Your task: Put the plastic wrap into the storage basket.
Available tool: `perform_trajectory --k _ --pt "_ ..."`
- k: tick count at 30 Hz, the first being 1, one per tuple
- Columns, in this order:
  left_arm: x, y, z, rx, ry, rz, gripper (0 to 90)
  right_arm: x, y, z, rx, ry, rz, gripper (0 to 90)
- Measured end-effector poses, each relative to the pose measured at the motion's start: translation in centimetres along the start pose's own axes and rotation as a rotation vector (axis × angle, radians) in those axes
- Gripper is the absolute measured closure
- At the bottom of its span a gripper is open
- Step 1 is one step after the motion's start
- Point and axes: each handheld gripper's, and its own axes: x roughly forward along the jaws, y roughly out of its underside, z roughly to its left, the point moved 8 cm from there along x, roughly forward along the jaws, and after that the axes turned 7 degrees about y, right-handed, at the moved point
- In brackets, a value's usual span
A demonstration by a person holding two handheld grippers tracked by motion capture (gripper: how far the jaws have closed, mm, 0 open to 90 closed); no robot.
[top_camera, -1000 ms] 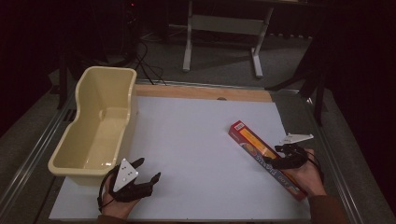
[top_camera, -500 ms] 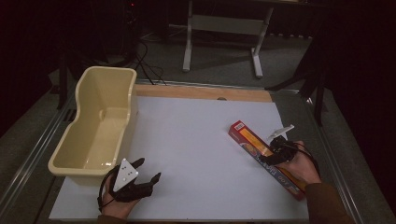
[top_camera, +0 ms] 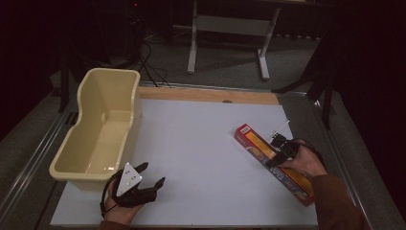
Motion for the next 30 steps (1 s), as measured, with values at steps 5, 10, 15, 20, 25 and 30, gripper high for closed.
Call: perform_trajectory --k 5,10,15,20,25,30 --pt "0.0 0.0 0.0 -0.001 -0.001 0.003 25.8 0.5 -0.1 0.1 0.007 -0.013 0.056 37.1" --pt "0.0 0.0 0.0 -0.001 -0.002 0.001 26.1 0.4 -0.2 0.1 0.045 0.012 0.127 39.3" --pt "0.0 0.0 0.0 -0.002 -0.004 0.002 26.2 0.2 0.0 0.7 0.122 -0.037 0.176 39.6" --pt "0.0 0.0 0.0 -0.002 -0.004 0.001 26.2 0.0 0.2 1.1 0.177 -0.096 0.178 39.7" --pt "0.0 0.0 0.0 -0.001 -0.005 0.003 26.3 -0.3 0.2 1.0 0.224 -0.105 0.158 40.0" --pt "0.0 0.0 0.1 0.0 -0.005 0.004 26.3 -0.8 0.2 0.9 0.277 -0.151 0.123 39.9"
